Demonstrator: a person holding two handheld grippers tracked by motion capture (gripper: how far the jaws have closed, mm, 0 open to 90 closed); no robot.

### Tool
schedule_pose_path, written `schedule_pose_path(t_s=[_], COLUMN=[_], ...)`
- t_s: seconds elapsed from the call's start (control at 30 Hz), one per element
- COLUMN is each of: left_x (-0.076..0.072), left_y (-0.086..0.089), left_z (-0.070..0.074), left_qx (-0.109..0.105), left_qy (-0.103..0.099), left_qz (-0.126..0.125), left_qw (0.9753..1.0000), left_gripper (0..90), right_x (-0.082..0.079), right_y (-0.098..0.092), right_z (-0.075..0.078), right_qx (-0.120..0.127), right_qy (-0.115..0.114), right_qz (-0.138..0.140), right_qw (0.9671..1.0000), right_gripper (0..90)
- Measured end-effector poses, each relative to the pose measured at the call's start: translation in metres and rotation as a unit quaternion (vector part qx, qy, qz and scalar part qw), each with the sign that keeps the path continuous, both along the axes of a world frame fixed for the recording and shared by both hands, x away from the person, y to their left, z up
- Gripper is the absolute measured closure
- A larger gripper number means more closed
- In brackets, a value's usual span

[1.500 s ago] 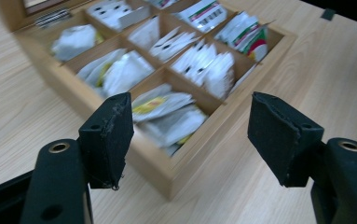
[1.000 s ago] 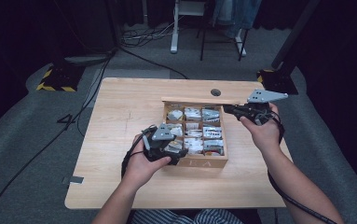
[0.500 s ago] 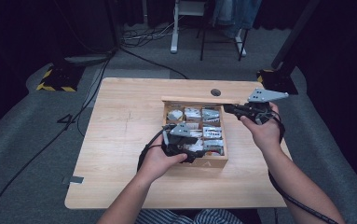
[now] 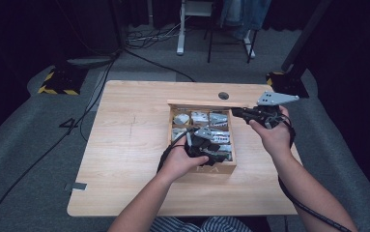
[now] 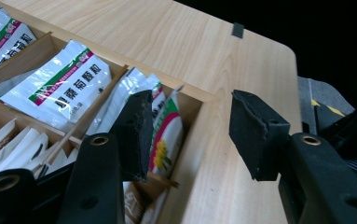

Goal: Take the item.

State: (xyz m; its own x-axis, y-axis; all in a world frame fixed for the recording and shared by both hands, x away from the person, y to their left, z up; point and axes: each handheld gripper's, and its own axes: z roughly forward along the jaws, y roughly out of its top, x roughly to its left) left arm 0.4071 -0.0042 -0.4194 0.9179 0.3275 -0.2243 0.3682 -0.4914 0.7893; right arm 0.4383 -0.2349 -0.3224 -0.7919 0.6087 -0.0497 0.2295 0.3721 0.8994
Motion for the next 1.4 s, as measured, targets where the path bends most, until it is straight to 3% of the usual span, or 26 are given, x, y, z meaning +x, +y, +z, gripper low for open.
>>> schedule_pose_path(t_s=[0.17,0.43,0.77,0.9,1.0,1.23,1.4], left_x=[0.007,0.014,0.019,0.023,0.023,0.021,0.020], left_y=[-0.006,-0.010,-0.016,-0.018,-0.018,-0.019,-0.020], left_z=[-0.007,-0.015,-0.024,-0.031,-0.032,-0.031,-0.026], left_qx=[0.009,0.022,0.036,0.034,0.032,0.038,0.039], left_qy=[0.018,0.031,0.053,0.084,0.095,0.087,0.067], left_qz=[0.000,-0.005,-0.007,-0.004,-0.004,-0.009,-0.013], left_qw=[0.9998,0.9993,0.9979,0.9959,0.9949,0.9954,0.9969], left_gripper=[54.8,74.5,79.6,81.9,85.5,89.5,89.6], right_x=[0.000,0.000,0.000,0.000,0.000,0.000,0.000], right_y=[0.000,-0.001,-0.001,-0.001,-0.001,-0.001,-0.001], right_z=[0.000,-0.001,-0.001,-0.001,-0.001,-0.001,-0.001], right_qx=[-0.003,0.001,0.002,0.002,0.002,0.002,0.000], right_qy=[-0.001,0.001,0.001,-0.001,-0.001,0.000,0.000], right_qz=[0.002,0.003,0.004,0.006,0.006,0.005,0.005], right_qw=[1.0000,1.0000,1.0000,1.0000,1.0000,1.0000,1.0000], right_gripper=[90.0,90.0,90.0,90.0,90.0,90.0,90.0])
